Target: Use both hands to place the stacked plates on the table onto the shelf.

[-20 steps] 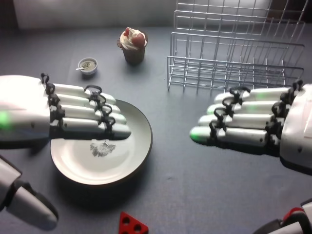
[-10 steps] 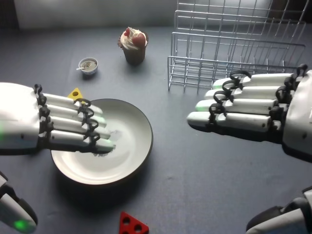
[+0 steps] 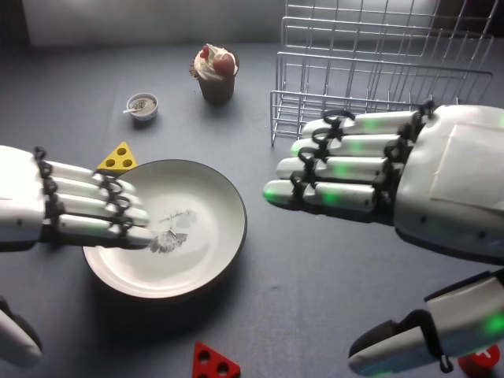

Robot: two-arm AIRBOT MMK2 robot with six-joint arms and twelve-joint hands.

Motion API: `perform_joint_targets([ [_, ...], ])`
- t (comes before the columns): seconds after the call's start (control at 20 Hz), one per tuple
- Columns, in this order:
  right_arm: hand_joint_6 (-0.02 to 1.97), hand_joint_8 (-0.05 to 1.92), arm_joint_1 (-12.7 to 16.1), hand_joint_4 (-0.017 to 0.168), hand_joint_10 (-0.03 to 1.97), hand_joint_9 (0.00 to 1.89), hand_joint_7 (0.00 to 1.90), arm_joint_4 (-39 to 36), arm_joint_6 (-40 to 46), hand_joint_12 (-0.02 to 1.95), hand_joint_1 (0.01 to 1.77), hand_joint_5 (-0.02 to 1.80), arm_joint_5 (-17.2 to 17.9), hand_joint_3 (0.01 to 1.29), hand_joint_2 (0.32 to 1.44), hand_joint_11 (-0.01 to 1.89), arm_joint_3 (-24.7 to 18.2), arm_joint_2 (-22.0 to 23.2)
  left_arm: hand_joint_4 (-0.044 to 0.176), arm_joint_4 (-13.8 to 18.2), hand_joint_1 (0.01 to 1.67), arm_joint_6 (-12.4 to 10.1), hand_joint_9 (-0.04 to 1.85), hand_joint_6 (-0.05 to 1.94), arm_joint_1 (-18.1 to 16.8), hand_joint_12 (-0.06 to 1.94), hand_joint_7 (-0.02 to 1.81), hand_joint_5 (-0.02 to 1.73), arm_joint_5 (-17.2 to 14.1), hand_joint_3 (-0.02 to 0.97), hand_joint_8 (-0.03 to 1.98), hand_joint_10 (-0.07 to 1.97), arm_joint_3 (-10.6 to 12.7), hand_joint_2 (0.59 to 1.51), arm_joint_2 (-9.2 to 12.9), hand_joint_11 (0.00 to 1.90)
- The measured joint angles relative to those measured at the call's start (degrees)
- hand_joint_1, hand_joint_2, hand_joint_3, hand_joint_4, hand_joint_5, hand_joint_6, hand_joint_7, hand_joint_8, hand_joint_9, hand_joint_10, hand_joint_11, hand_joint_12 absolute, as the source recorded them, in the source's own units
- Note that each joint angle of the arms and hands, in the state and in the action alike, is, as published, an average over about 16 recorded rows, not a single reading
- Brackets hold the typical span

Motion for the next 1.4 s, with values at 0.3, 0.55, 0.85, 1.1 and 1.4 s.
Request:
perform_joint_targets([
  [0.3, 0.02, 0.00, 1.9, 0.001, 0.01, 0.23, 0.22, 2.2, -7.2, 0.03, 0.04, 0.18, -2.9, 0.01, 0.88, 0.23, 1.5, -4.1, 0.001, -0.1, 0.04, 0.0, 0.11, 0.00, 2.4, 0.04, 0.11, 0.09, 1.2, -0.001, 0.00, 0.00, 2.2, 0.909, -1.1, 0.14],
  [0.55, 0.02, 0.00, 2.3, 0.001, 0.01, 0.23, 0.22, 4.4, -13.0, 0.03, 0.04, 0.19, -3.4, 0.01, 0.88, 0.23, 2.5, -6.3, 0.001, -0.4, 0.04, 0.0, 0.11, 0.00, 4.0, 0.04, 0.11, 0.09, 2.2, -0.001, 0.00, 0.00, 3.4, 0.907, -1.9, 0.14],
  [0.85, 0.02, 0.00, 2.5, 0.002, 0.01, 0.22, 0.21, 7.2, -19.2, 0.02, 0.04, 0.19, -2.7, 0.01, 0.88, 0.23, 2.9, -7.6, 0.001, -1.0, 0.04, 0.0, 0.11, 0.00, 5.3, 0.03, 0.11, 0.09, 2.9, -0.002, 0.00, 0.00, 4.1, 0.907, -2.7, 0.14],
  [1.1, 0.02, 0.00, 2.5, 0.002, 0.01, 0.22, 0.21, 8.6, -22.9, 0.02, 0.04, 0.19, -1.7, 0.02, 0.88, 0.23, 2.7, -8.0, 0.001, -1.5, 0.04, 0.0, 0.12, 0.00, 6.4, 0.02, 0.11, 0.09, 3.2, -0.001, 0.00, 0.00, 4.6, 0.903, -3.3, 0.12],
  [1.4, 0.02, 0.00, 2.4, 0.002, 0.01, 0.22, 0.22, 9.0, -24.2, 0.02, 0.04, 0.20, -0.9, 0.02, 0.88, 0.23, 2.6, -8.3, 0.001, -1.9, 0.04, 0.1, 0.11, 0.00, 7.7, 0.01, 0.11, 0.09, 3.0, -0.001, 0.00, 0.00, 5.3, 0.906, -3.8, 0.11],
])
